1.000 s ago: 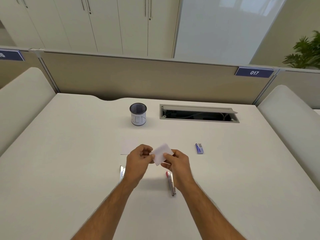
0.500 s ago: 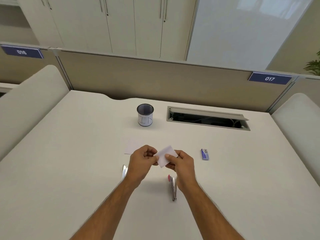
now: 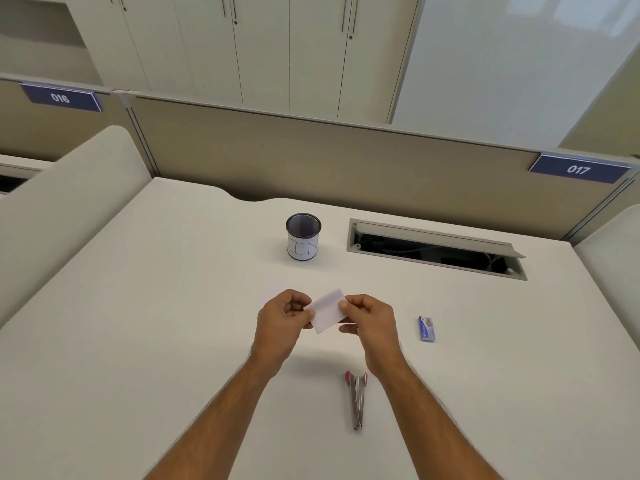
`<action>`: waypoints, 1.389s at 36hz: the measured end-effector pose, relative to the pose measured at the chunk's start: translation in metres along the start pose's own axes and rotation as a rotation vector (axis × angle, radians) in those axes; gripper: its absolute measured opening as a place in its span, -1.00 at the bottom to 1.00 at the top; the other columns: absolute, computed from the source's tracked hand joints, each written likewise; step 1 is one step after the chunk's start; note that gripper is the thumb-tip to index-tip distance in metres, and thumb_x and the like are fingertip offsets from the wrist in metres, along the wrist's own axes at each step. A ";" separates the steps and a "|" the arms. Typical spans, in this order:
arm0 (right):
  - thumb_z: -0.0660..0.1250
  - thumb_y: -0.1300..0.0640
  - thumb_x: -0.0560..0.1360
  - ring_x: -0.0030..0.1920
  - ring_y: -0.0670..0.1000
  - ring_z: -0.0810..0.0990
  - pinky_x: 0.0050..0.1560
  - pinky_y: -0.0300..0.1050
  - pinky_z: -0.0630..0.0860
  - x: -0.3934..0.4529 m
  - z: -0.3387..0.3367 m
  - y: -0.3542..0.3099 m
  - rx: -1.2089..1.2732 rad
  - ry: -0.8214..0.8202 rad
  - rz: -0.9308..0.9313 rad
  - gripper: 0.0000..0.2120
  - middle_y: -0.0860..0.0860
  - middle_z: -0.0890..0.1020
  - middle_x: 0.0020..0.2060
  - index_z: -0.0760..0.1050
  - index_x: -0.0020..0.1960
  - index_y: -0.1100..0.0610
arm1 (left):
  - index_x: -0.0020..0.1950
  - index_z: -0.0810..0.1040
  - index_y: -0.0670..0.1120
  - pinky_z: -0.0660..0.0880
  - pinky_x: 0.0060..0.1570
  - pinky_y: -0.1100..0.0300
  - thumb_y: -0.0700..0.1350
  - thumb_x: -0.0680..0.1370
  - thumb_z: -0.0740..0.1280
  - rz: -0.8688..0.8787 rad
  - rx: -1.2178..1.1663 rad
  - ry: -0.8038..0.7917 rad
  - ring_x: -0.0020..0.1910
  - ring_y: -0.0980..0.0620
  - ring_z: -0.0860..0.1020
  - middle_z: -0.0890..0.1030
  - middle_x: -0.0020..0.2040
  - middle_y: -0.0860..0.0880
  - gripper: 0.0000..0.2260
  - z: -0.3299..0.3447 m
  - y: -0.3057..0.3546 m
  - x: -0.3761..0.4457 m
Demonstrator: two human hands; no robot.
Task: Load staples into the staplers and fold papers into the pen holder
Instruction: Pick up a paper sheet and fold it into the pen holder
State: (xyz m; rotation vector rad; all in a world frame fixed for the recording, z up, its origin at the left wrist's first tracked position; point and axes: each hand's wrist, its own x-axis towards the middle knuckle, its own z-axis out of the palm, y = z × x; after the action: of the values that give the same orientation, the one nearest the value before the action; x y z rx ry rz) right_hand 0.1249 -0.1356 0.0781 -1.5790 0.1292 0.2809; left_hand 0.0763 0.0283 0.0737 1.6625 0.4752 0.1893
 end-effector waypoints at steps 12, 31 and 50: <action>0.42 0.24 0.52 -0.10 -0.08 0.61 -0.04 -0.02 0.60 0.087 0.052 -0.047 -0.369 0.193 -0.399 -0.87 -0.12 0.71 -0.14 0.71 -0.03 0.05 | -0.15 0.66 -0.06 0.66 0.01 -0.04 -0.30 0.48 0.42 -0.045 0.073 0.066 -0.20 0.04 0.64 0.70 -0.22 0.00 -0.86 -0.047 0.000 0.074; 0.25 0.16 0.64 0.12 0.12 0.40 -0.05 -0.04 0.51 0.204 0.123 -0.040 -1.117 0.108 -0.539 -0.73 0.05 0.63 -0.02 0.72 0.02 0.18 | -0.11 0.66 -0.09 0.45 -0.22 0.50 -0.28 0.49 0.42 -0.011 0.220 0.004 -0.17 0.13 0.60 0.69 -0.15 0.03 -0.90 -0.056 -0.009 0.142; 0.32 0.25 0.57 0.17 0.01 0.39 0.05 -0.32 0.29 0.122 0.108 -0.015 -0.800 0.127 -0.486 -0.77 0.02 0.60 0.05 0.68 0.16 0.16 | -0.07 0.66 -0.15 0.46 -0.18 0.35 -0.31 0.50 0.39 -0.061 0.350 0.049 -0.15 0.02 0.61 0.68 -0.14 -0.01 -0.90 -0.076 -0.027 0.115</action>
State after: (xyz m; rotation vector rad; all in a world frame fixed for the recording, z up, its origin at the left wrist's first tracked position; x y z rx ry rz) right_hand 0.2355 -0.0161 0.0600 -2.3542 -0.3078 -0.1821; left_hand 0.1445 0.1468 0.0420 1.9846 0.6224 0.1052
